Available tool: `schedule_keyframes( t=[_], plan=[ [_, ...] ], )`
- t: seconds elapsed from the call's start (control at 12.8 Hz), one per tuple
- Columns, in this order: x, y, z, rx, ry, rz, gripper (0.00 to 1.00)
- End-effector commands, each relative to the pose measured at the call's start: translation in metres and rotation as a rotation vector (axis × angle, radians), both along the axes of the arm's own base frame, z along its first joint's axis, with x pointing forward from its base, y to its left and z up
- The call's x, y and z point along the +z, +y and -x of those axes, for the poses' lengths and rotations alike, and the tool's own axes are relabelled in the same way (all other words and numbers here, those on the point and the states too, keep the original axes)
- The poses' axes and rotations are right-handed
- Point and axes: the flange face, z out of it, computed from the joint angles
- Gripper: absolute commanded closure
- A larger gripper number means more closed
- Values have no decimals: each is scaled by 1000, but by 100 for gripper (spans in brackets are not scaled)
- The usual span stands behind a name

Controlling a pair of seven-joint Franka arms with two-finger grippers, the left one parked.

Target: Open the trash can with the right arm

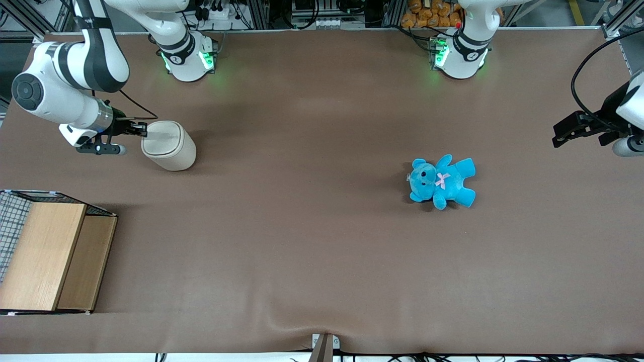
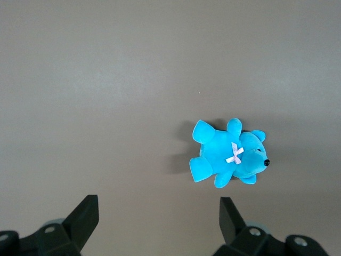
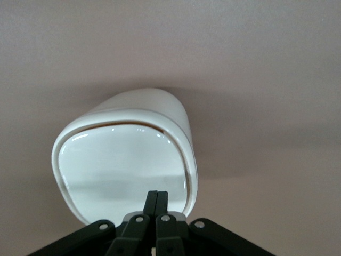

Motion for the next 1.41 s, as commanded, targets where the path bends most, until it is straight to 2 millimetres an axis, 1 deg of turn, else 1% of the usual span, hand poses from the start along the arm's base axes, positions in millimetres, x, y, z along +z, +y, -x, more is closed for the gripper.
schedule_keyframes(
  t=[0.0,0.16,0.39,0.7,0.78,0.86,1.02,1.09,1.25,1.33],
  plan=[
    [-12,-8,8,11,-21,-10,100],
    [-13,-8,7,11,-21,-10,100],
    [-23,-10,7,7,-22,-8,100],
    [-36,-10,11,4,-44,-2,100],
    [-36,-10,11,4,-49,-1,100],
    [-34,-10,11,5,-41,-3,100],
    [-23,-8,10,9,-9,-10,100],
    [-14,-6,6,14,14,-15,100],
    [11,-6,-6,11,54,-22,100],
    [18,-6,-8,11,64,-26,100]
  ],
)
